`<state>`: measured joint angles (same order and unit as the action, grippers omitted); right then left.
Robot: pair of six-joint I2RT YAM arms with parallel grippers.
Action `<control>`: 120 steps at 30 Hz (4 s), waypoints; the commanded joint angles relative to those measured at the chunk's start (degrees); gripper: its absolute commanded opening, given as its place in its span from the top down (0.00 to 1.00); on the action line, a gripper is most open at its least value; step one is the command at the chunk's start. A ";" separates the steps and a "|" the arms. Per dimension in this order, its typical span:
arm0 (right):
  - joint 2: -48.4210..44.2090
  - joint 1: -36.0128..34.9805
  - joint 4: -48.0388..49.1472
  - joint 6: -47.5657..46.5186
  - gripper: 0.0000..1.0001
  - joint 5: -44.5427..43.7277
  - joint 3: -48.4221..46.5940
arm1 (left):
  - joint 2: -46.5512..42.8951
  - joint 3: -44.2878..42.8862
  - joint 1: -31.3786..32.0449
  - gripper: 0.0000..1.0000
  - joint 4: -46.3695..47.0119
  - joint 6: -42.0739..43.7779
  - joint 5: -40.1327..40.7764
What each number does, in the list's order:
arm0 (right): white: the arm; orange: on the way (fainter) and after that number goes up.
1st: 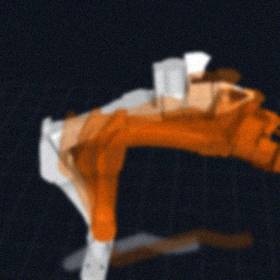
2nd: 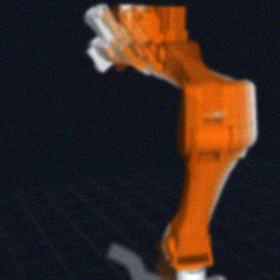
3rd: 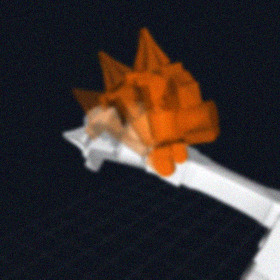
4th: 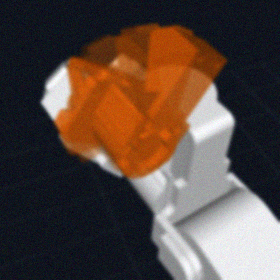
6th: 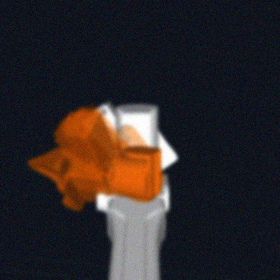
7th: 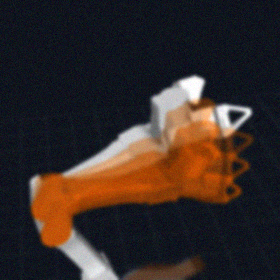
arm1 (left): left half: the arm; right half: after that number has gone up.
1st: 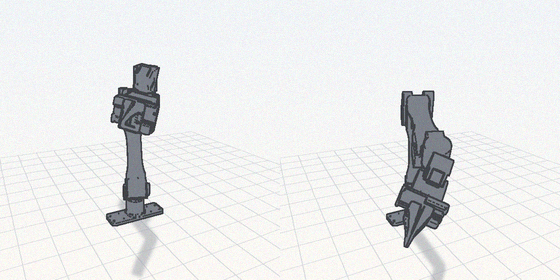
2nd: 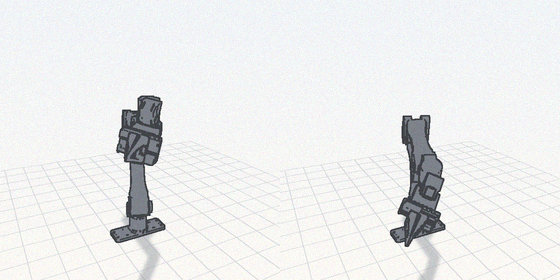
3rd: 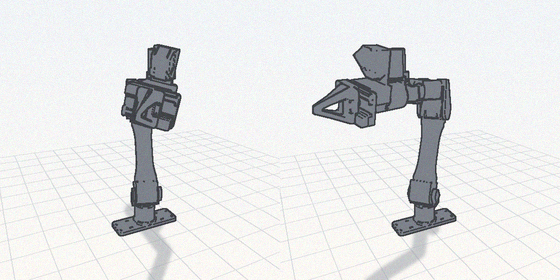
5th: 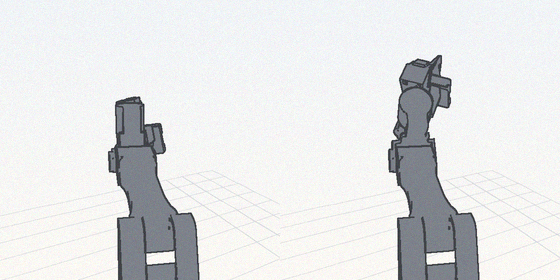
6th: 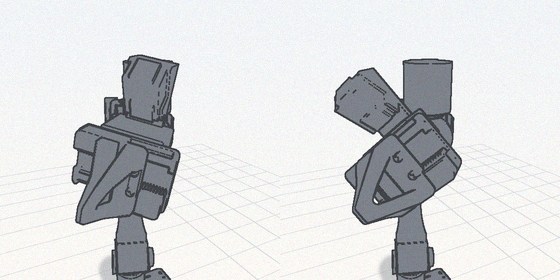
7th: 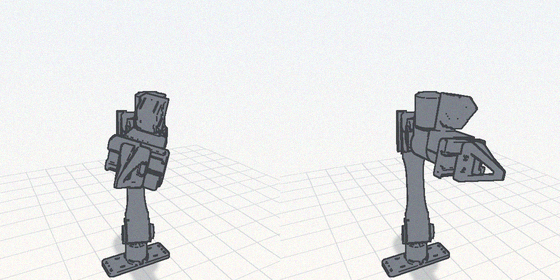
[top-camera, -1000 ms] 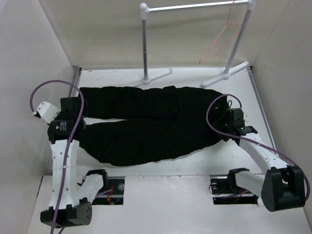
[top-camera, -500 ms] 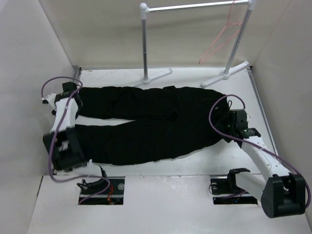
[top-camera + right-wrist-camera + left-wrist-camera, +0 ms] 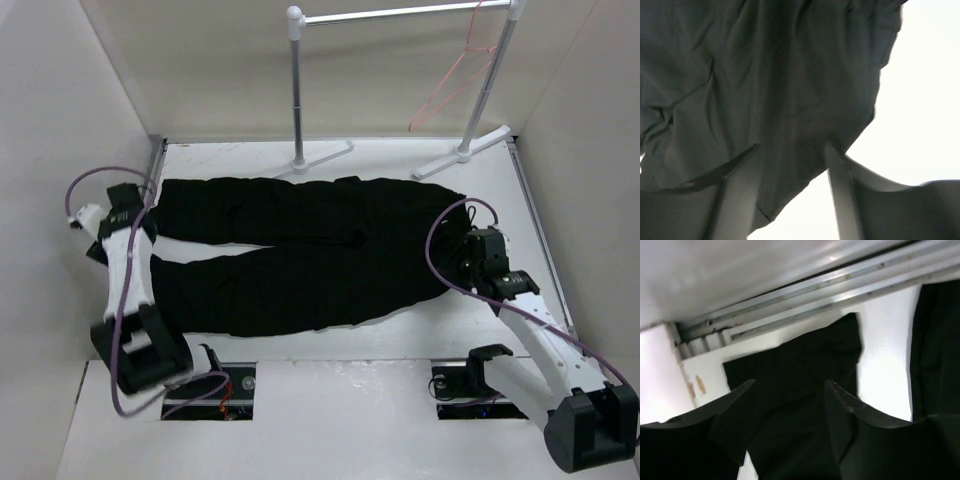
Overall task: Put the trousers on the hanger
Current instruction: Flatten out the trousers at the center of the board, then fold the trousers at the center of the board.
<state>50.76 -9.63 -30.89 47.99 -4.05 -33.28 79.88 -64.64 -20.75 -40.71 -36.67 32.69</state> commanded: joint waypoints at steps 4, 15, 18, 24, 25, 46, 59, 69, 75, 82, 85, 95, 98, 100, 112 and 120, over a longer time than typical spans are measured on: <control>-1.63 -4.12 0.66 -1.58 0.84 0.36 -1.62 | -18.24 17.33 -9.42 0.61 -5.26 -7.18 -14.82; -5.06 -5.44 -0.48 -3.69 0.49 3.79 -0.47 | -19.58 30.27 -19.28 0.57 1.68 -15.98 -20.91; -5.85 -5.27 -0.92 -3.34 0.43 4.23 -0.21 | -19.41 31.41 -18.41 0.57 2.47 -17.12 -18.81; -6.11 -1.58 -1.89 -2.28 0.39 6.51 -0.56 | -19.84 37.13 -19.72 0.59 3.88 -18.97 -15.38; -6.20 -1.40 -2.32 -2.20 0.39 6.52 -0.82 | -20.37 37.22 -20.16 0.59 4.06 -18.88 -14.85; 8.89 14.77 4.52 5.80 0.44 0.98 1.03 | -20.02 31.60 -8.92 0.99 12.50 -21.34 -16.69; 0.42 18.81 -4.84 5.02 0.96 -1.22 -0.12 | -25.28 19.57 -7.59 1.00 3.45 -19.15 -12.57; -5.50 18.64 -18.05 -0.26 0.99 -6.57 -7.66 | -28.37 9.01 -3.73 1.00 -5.78 -10.19 -1.15; -0.15 14.25 -14.38 -2.46 0.99 -8.51 -15.32 | -24.96 2.61 0.31 1.00 -3.16 -8.69 1.32; 12.41 14.77 -8.13 -2.20 0.99 -5.27 -24.45 | -3.61 -12.59 5.67 1.00 4.75 -7.99 3.70; 21.01 14.42 -6.81 -2.46 0.99 -4.74 -31.47 | 7.36 -22.60 7.69 1.00 6.78 -6.15 4.05; 57.13 14.86 -8.38 -2.72 0.97 -2.54 -64.42 | 46.56 -63.28 10.60 0.96 4.25 5.02 3.44; 66.45 14.42 -10.58 -2.81 0.75 -2.63 -74.53 | 54.23 -70.87 10.60 0.68 2.30 5.11 0.12; 70.16 14.42 -11.03 -2.55 0.52 -2.45 -79.55 | 54.60 -70.45 10.16 0.51 2.74 4.68 -2.44; 41.99 10.82 4.51 -0.71 0.83 -0.17 -41.65 | 20.26 -15.04 7.26 0.44 14.94 -9.37 -14.73; 32.03 15.46 10.67 5.36 0.45 0.89 -22.45 | 14.78 4.78 2.70 0.31 29.53 -17.30 -28.90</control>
<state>83.26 2.48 -26.09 50.59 -2.59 -58.17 93.82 -63.18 -16.43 -19.20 -49.43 10.35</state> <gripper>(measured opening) 0.513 0.678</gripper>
